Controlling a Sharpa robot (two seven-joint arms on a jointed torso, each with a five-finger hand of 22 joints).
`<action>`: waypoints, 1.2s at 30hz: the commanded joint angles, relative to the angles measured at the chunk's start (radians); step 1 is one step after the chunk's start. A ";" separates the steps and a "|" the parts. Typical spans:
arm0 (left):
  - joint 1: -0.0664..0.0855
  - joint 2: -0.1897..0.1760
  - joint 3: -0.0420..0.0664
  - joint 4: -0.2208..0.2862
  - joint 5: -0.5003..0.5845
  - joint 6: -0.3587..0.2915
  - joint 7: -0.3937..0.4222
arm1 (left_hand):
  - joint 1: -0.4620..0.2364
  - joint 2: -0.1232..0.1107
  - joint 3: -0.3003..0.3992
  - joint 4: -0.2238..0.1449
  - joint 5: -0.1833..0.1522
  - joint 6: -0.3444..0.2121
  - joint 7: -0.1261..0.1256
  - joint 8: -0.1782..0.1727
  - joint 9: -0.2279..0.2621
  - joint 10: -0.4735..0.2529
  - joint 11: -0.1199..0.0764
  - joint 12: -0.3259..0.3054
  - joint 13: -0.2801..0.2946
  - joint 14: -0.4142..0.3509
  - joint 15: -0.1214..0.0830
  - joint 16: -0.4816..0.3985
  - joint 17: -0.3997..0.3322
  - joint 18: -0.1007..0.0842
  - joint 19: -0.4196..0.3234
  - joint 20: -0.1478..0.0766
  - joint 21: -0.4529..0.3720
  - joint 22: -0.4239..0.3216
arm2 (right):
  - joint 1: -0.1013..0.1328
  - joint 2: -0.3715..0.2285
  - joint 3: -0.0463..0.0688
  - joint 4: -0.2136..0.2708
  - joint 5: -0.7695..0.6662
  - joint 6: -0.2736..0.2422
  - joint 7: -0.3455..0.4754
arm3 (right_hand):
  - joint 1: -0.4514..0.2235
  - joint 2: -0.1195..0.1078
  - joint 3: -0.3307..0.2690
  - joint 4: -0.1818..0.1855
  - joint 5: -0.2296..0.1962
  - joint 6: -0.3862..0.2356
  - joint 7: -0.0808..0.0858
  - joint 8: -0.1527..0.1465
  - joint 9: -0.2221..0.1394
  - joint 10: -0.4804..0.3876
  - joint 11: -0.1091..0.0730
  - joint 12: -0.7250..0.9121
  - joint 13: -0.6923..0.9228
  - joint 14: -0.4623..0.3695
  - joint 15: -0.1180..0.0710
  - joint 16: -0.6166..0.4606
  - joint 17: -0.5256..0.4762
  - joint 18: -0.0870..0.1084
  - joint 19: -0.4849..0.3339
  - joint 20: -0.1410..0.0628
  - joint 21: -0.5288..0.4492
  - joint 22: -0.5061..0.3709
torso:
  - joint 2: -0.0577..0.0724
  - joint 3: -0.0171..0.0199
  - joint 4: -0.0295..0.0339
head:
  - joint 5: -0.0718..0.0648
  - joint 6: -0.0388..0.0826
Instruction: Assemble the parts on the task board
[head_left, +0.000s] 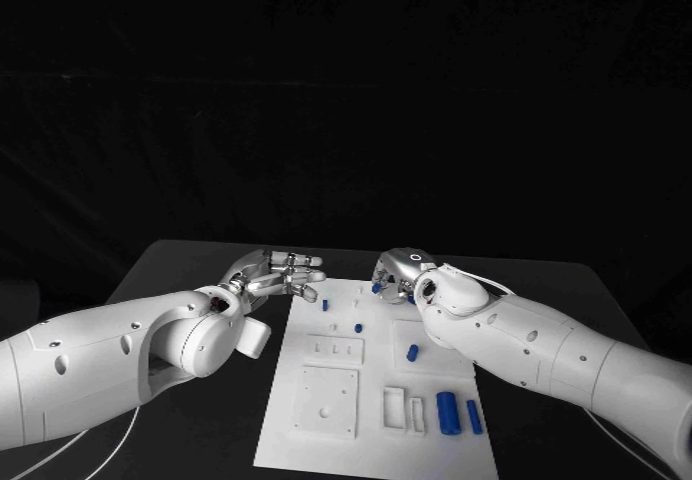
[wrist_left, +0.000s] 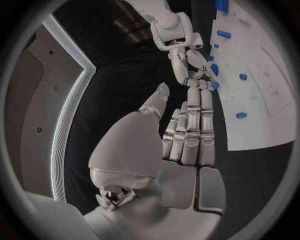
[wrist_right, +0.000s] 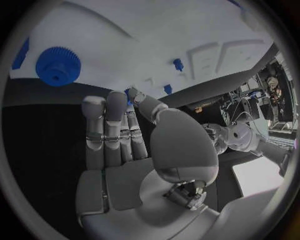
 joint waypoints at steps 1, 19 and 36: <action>0.003 0.007 0.001 -0.001 -0.006 0.009 0.003 | 0.004 0.004 0.002 -0.003 0.005 -0.004 0.006 -0.001 0.001 -0.008 0.002 -0.005 0.000 -0.006 0.002 0.004 -0.001 0.019 -0.008 0.002 0.003 0.001 | 0.001 0.020 0.001 -0.020 -0.019 -0.056 -0.031 | 0.007 0.004 0.001 0.000 -0.005 0.031 -0.017 0.007 0.010 0.009 0.000 0.005 0.001 -0.001 -0.006 -0.002 0.001 -0.011 0.005 0.000 -0.006 0.002 | 0.001 -0.0005 0.0007 | -0.002 0.001; 0.015 0.024 0.001 0.000 -0.011 0.011 0.003 | 0.004 0.004 0.002 -0.003 0.005 -0.004 0.006 -0.001 0.001 -0.008 0.002 -0.005 0.000 -0.006 0.002 0.004 -0.001 0.019 -0.008 0.002 0.003 0.001 | 0.001 0.095 0.000 -0.090 -0.035 -0.069 -0.026 | 0.007 0.002 0.004 -0.002 -0.004 0.031 -0.017 0.007 0.009 0.008 0.000 0.005 0.001 -0.001 -0.006 -0.002 0.001 -0.012 0.015 0.000 -0.037 0.030 | 0.013 -0.0079 0.0155 | -0.006 0.004; 0.029 0.029 0.001 0.006 -0.015 0.010 0.001 | 0.002 0.002 0.007 -0.005 0.005 -0.003 0.007 -0.001 0.001 -0.008 0.002 -0.005 0.000 -0.007 0.003 0.005 -0.003 0.019 -0.016 0.003 0.015 0.003 | 0.001 0.118 -0.009 -0.132 -0.057 -0.039 -0.042 | 0.007 0.000 0.012 -0.005 -0.001 0.030 -0.016 0.007 0.009 0.007 0.001 0.005 0.001 -0.002 -0.006 -0.002 0.000 -0.012 0.026 0.000 -0.065 0.058 | 0.023 -0.0141 0.0208 | -0.010 0.003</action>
